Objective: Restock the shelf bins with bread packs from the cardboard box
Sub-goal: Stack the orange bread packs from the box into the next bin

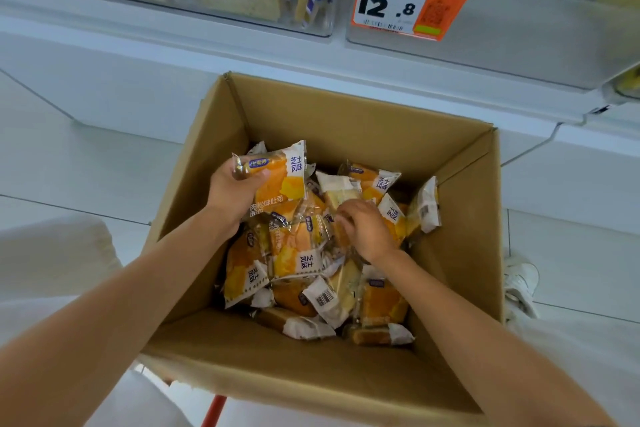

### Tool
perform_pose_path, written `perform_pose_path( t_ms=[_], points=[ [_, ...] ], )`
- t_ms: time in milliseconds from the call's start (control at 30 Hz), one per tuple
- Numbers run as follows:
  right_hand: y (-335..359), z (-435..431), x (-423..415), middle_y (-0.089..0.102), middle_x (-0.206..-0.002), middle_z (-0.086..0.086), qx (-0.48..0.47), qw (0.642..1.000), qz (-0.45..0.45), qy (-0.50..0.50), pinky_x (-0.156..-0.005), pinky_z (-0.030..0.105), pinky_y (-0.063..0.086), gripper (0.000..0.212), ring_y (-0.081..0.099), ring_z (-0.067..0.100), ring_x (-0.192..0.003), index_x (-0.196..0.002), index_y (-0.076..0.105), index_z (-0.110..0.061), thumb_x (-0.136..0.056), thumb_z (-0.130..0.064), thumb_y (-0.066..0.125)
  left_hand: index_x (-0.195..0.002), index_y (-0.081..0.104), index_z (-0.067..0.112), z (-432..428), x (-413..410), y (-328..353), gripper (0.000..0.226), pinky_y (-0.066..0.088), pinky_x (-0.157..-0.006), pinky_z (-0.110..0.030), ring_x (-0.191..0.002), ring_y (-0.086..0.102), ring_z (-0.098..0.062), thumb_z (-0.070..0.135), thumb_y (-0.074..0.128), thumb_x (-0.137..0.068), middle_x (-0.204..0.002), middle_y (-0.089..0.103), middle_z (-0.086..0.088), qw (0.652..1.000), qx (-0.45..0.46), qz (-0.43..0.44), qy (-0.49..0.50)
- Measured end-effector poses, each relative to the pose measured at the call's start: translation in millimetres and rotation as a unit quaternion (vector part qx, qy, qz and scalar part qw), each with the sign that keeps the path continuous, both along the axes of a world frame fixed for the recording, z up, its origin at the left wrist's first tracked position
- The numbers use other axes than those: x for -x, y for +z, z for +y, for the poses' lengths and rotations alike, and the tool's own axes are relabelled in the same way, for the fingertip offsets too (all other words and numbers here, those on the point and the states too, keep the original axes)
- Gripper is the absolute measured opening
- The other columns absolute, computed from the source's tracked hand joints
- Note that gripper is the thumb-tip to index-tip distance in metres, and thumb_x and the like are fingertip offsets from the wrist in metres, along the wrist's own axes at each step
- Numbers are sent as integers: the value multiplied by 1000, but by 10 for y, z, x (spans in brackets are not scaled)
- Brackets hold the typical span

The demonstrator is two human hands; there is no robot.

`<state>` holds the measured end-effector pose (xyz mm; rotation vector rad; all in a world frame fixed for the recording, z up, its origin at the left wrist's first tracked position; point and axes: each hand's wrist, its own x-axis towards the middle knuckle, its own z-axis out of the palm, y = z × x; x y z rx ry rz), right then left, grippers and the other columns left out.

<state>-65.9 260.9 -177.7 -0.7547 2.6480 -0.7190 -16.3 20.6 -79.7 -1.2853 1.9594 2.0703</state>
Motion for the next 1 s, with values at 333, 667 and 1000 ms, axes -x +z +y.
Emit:
perform_pose_path(
  t_ms=[333, 667, 1000],
  points=[
    [1649, 42, 460, 62, -74, 4, 340, 859, -302, -234, -67, 31, 46, 27, 58, 15, -68, -93, 62, -13, -104, -21, 38, -113, 60, 14, 90, 76, 419, 24, 61, -77, -43, -90, 72, -25, 27, 66, -93, -105, 72, -10, 999, -5, 34, -16],
    [2450, -111, 355, 72, -106, 10, 429, 770, -395, -258, -87, 34, 54, 42, 71, 19, -93, -118, 61, -6, -97, -42, 51, -106, 64, 17, 491, 117, 1335, 22, 60, -69, -44, -83, 74, -26, 33, 67, -91, -99, 75, -13, 977, -117, 87, -156],
    [2975, 103, 350, 65, -115, 9, 272, 922, -227, -154, -82, 29, 52, 55, 66, 18, -95, -130, 56, -17, -80, -4, 75, -119, 64, 11, 373, 7, 1781, 55, 48, -99, -45, -105, 69, -26, 55, 38, -97, -109, 73, -13, 964, -132, 114, -199]
  ],
)
